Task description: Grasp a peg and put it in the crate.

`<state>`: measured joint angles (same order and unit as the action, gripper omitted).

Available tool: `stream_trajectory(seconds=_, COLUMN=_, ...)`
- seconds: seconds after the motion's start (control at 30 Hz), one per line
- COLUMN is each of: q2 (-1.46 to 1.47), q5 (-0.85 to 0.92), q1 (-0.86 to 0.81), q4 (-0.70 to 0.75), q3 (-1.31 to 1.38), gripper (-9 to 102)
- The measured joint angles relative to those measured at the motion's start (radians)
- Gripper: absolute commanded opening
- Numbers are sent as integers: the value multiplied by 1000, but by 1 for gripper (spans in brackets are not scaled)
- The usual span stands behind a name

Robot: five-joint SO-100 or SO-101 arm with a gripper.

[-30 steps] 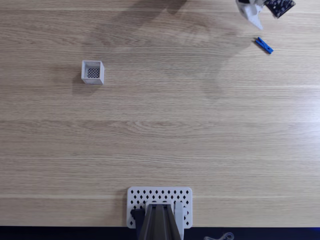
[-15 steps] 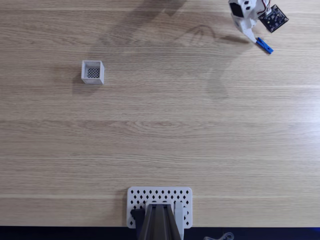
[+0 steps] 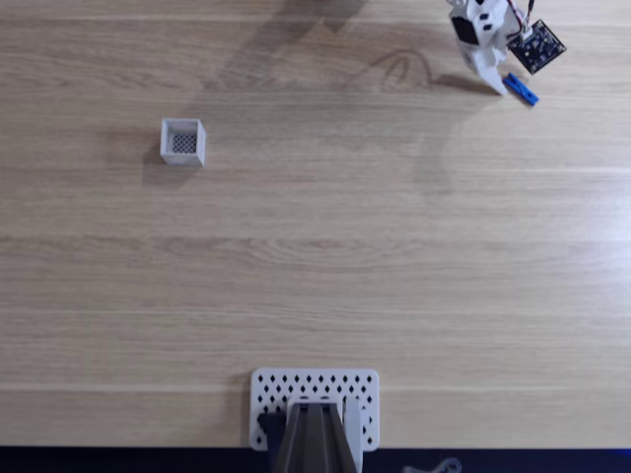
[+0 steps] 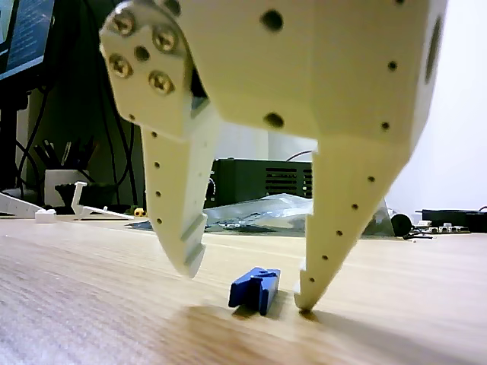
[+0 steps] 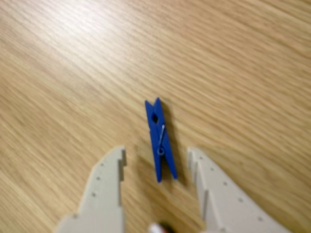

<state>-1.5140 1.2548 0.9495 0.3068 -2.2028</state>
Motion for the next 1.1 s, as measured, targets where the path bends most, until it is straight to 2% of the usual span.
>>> stream_trajectory(seconds=0.27, q2=6, q5=0, q1=0, q4=-12, q3=0, gripper=-2)
stream_trajectory(seconds=0.37, q2=6, q5=0, q1=0, q4=-12, q3=0, gripper=1)
stream_trajectory(seconds=0.77, q2=-20, q5=0, q1=-18, q4=-37, q3=-40, gripper=-1)
stream_trajectory(seconds=1.1, q2=-313, q5=-9, q1=-149, q4=-201, q3=-219, gripper=-1)
